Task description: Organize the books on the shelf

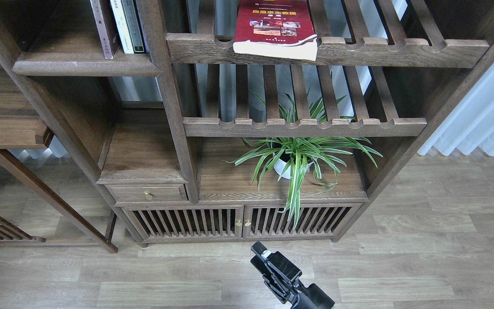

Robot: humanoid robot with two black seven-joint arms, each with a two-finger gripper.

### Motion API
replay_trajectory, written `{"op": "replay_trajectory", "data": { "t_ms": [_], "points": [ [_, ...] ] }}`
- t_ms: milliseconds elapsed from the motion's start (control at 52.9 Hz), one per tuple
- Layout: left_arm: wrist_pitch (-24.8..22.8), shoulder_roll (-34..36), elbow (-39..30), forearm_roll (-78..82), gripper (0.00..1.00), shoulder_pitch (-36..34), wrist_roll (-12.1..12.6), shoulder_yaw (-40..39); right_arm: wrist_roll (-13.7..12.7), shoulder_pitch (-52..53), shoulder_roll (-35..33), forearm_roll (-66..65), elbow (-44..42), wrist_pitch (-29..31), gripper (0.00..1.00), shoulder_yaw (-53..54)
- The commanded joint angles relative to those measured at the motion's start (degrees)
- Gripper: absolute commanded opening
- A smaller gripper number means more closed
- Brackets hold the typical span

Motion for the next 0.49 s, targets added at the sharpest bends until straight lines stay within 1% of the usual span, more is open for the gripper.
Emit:
{"op": "replay_trajectory", "data": {
  "t_ms": [0,132,189,340,435,453,472],
  "points": [
    [0.00,-3.24,3.94,-0.33,0.03,-1.31,-3.15,-0.09,0.00,-0.06,0.00,-0.01,0.04,-0.01,0.69,0.09],
    [0.00,-5.18,8.42,-1.55,0.03,-2.28,-5.52,-0.53,0.00,0.03,0.00,-0.01,0.04,-0.01,0.69,0.09],
    [0.00,-5.97,10.18,-3.40,0.03,-2.46,-6.14,-0.53,0.00,0.03,0.00,-0.01,0.04,-0.01,0.69,0.09],
    [0.00,-7.99,12.74,-6.65,0.03,-2.55,-6.49,-0.44,0.00,0.03,0.00,-0.01,0.04,-0.01,0.69,0.09],
    [0.00,-9.49,14.76,-8.06,0.02,-3.86,-8.86,0.26,0.00,0.03,0.00,-0.01,0.04,-0.01,0.69,0.09],
    [0.00,-9.57,15.54,-8.06,0.02,-4.47,-9.65,0.52,0.00,0.03,0.00,-0.01,0.04,-0.01,0.69,0.09],
    [0.00,-10.01,17.29,-8.06,0.02,-5.87,-10.96,0.96,0.00,-0.06,0.00,-0.01,0.04,-0.01,0.69,0.09]
  ]
}}
